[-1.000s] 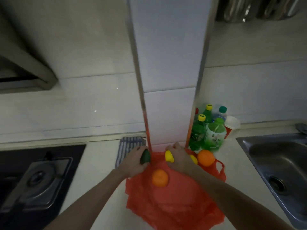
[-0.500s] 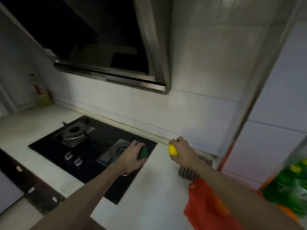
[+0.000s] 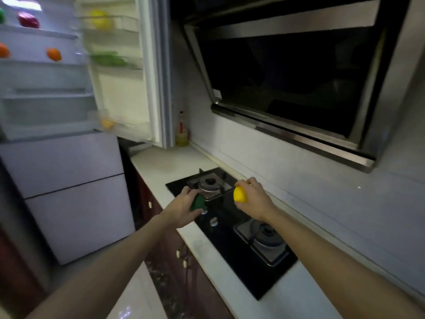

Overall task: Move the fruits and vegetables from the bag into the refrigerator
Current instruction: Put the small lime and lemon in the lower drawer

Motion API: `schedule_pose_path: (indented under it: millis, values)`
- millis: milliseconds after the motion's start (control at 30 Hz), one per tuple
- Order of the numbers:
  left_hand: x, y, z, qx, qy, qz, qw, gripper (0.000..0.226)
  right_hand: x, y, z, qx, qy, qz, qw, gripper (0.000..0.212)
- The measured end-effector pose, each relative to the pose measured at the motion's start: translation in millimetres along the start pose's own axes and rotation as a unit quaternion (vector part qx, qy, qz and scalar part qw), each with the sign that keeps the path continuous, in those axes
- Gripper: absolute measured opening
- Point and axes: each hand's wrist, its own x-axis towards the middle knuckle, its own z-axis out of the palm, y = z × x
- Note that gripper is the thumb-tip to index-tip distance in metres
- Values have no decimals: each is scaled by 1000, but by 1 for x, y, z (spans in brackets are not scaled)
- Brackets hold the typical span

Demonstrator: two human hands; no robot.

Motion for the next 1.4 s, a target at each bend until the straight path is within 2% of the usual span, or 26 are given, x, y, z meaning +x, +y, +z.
schedule_pose_path:
  millis: [233,533,700,933,1400]
  values:
    - [-49,-81,-79,20,60,-67,996,57,69,-117,35,12,-9,-100,995,52]
    - [-90,-153,-154,52,151,-157,975,54,144,-208,69,57,-21,-207,976,50]
    - [-94,-177,-183,66,204,-217,952,55,192,-246,90,108,-30,-262,959,49]
    - [-83,-209,-220,103,234,-276,927,57,259,-284,109,119,-58,-301,944,52]
    - [-59,-268,-266,147,257,-305,905,59,351,-344,130,121,-60,-358,924,52]
